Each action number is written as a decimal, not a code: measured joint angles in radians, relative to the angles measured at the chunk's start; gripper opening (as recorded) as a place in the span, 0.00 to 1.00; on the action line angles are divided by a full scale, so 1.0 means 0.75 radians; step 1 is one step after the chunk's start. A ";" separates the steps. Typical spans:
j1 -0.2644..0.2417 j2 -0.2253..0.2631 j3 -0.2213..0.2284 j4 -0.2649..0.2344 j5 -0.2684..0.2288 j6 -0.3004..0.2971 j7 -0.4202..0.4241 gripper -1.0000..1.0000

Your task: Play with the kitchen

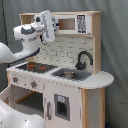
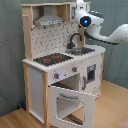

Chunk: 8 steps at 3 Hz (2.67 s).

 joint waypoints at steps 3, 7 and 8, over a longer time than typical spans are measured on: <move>0.060 0.019 -0.005 0.068 -0.005 -0.116 -0.054 0.00; 0.250 -0.032 -0.013 0.060 -0.014 -0.344 -0.152 1.00; 0.344 -0.096 0.011 0.042 -0.015 -0.404 -0.212 1.00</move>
